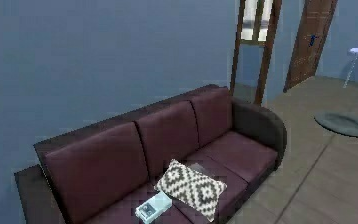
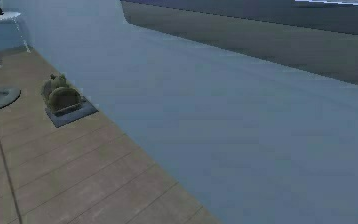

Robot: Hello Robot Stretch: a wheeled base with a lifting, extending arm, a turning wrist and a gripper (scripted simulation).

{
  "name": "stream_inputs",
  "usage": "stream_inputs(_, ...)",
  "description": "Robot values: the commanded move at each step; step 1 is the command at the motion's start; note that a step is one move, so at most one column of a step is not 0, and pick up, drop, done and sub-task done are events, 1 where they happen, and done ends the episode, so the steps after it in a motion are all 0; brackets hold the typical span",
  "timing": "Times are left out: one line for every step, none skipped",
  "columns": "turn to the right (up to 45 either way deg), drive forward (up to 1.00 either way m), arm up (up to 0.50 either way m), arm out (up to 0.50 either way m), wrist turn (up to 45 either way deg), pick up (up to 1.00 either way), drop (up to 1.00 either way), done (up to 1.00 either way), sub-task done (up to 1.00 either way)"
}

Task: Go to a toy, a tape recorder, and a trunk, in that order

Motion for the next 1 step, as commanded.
stream_inputs(0.0,0.00,0.00,0.00,0.0,0.00,0.00,0.00,1.00)
